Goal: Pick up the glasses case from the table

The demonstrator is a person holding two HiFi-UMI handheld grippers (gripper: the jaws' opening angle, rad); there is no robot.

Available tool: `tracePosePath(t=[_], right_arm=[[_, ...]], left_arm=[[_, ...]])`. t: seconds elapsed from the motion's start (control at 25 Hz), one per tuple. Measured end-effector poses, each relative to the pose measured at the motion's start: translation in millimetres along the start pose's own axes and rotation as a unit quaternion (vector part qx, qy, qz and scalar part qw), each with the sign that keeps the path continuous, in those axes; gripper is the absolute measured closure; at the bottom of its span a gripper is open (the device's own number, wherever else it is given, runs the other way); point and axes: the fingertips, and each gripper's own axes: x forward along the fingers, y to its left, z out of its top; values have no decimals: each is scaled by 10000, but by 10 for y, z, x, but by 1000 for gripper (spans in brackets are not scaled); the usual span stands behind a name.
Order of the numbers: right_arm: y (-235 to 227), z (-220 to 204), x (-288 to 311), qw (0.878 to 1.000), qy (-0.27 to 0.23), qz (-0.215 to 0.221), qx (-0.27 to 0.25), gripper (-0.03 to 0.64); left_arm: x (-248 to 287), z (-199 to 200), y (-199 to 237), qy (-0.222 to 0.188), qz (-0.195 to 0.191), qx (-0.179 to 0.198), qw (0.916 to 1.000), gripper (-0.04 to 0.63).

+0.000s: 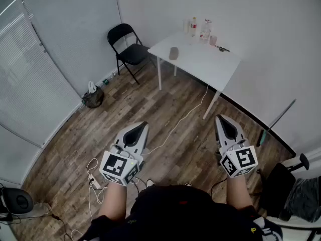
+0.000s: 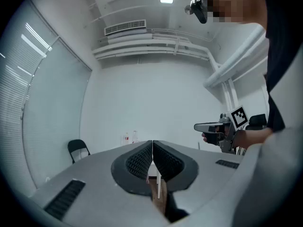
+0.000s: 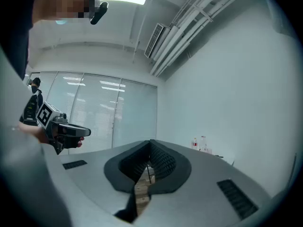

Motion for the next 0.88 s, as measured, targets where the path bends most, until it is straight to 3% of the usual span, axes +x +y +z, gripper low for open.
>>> tracePosePath(t=[0.88], right_arm=[[17, -79, 110, 9998, -50, -192, 26, 595]], left_arm=[[-20, -57, 140, 12, -53, -190, 9998, 572]])
